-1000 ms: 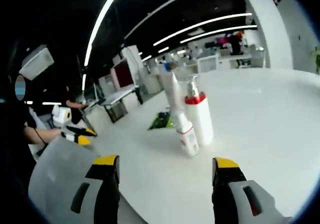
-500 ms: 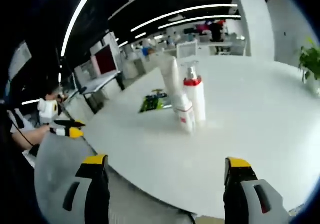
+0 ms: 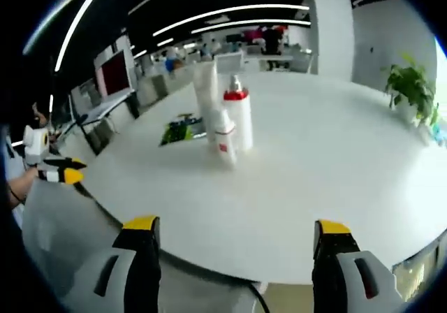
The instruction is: Arrange the skincare products in the storage area until every visible bottle or jar stands upright without overlapping.
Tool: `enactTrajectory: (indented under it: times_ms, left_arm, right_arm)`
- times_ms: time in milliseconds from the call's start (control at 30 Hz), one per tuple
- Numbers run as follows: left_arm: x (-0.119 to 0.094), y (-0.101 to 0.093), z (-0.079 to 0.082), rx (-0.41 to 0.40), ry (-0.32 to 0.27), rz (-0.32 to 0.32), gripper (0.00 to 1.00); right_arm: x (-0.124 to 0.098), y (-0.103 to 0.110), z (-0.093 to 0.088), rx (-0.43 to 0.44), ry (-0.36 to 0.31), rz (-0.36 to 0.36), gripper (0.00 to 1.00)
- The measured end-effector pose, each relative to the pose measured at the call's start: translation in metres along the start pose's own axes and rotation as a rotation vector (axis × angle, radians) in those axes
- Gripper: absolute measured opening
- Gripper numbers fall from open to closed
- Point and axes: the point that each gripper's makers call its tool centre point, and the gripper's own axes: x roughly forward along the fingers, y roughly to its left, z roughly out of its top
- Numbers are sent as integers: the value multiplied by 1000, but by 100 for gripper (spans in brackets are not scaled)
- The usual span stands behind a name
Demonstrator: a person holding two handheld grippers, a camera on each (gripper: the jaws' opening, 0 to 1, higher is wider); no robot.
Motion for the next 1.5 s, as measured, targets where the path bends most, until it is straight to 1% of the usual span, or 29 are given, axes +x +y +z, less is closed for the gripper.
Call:
enactTrajectory:
  times_ms: [33,67,100,133,233,367,500,533,567,600,633,667,700,733,800,833,867,900,933,967,1033,1100,1200,1233,1367,1500]
  left_arm:
    - [0,0,0,1,0,0,40]
    - [0,-1,0,1,0,-2,40]
    - [0,-1,0,-2,1,-3,40]
    - [0,-1,0,0,1,-4,39]
    - [0,-2,0,-2,4,-7,39]
    - [1,-2,-1,-4,10,-6,39]
    - [1,-3,-3,-2,23,-9,39]
    - [1,-5,-3,18,29,-19,40]
    - [1,-14,3,55,3,-69,46]
    - [1,-23,12,71,-47,-111,52]
    - [0,-21,15,73,-59,-97,59]
    - [-1,-18,13,69,-40,-80,65]
    - [-2,-11,6,50,23,-56,66]
    - [-2,-11,5,39,45,-67,65]
    - [2,-11,17,42,24,-84,66]
    - [4,-12,29,38,3,-89,67]
    - [7,-12,37,41,-10,-94,68]
    - [11,-12,49,54,-17,-101,69]
    - [15,-11,56,56,-19,-101,69]
    - [21,-11,69,56,-34,-110,69]
    - [34,-14,90,55,-61,-134,71]
    - [49,-16,105,65,-67,-147,74]
    - [71,-22,118,104,-61,-171,76]
    - [77,-23,119,122,-56,-178,77]
    - [106,-28,118,162,7,-195,78]
    - [132,-30,129,150,16,-214,78]
  right_arm:
    - [0,1,-5,66,14,11,91]
    - [0,1,-4,117,8,23,89]
    - [0,0,2,149,-33,28,88]
    - [0,0,6,158,-57,34,87]
    - [3,2,-1,77,-11,36,83]
    - [5,3,-9,73,36,39,74]
    - [5,6,-8,96,29,58,75]
    - [5,6,-8,98,27,59,75]
    - [5,6,-8,100,26,58,76]
    - [5,5,-8,104,26,61,76]
    - [5,5,-9,107,28,64,77]
    - [5,5,-9,112,31,67,79]
    - [5,5,-9,118,32,66,81]
    - [5,5,-8,121,25,67,82]
    - [5,6,-6,123,10,70,83]
    - [5,5,-5,128,6,69,84]
    - [4,5,-5,139,0,67,84]
    - [4,4,-4,146,-5,66,84]
    - [4,4,-3,149,-9,64,85]
    - [4,3,-3,149,-15,62,86]
    - [4,2,-1,153,-28,59,88]
    - [4,2,2,166,-47,64,88]
    - [4,1,5,178,-64,65,90]
    - [4,1,6,182,-71,68,90]
    - [4,2,7,205,-86,76,90]
    - [4,2,9,212,-92,81,89]
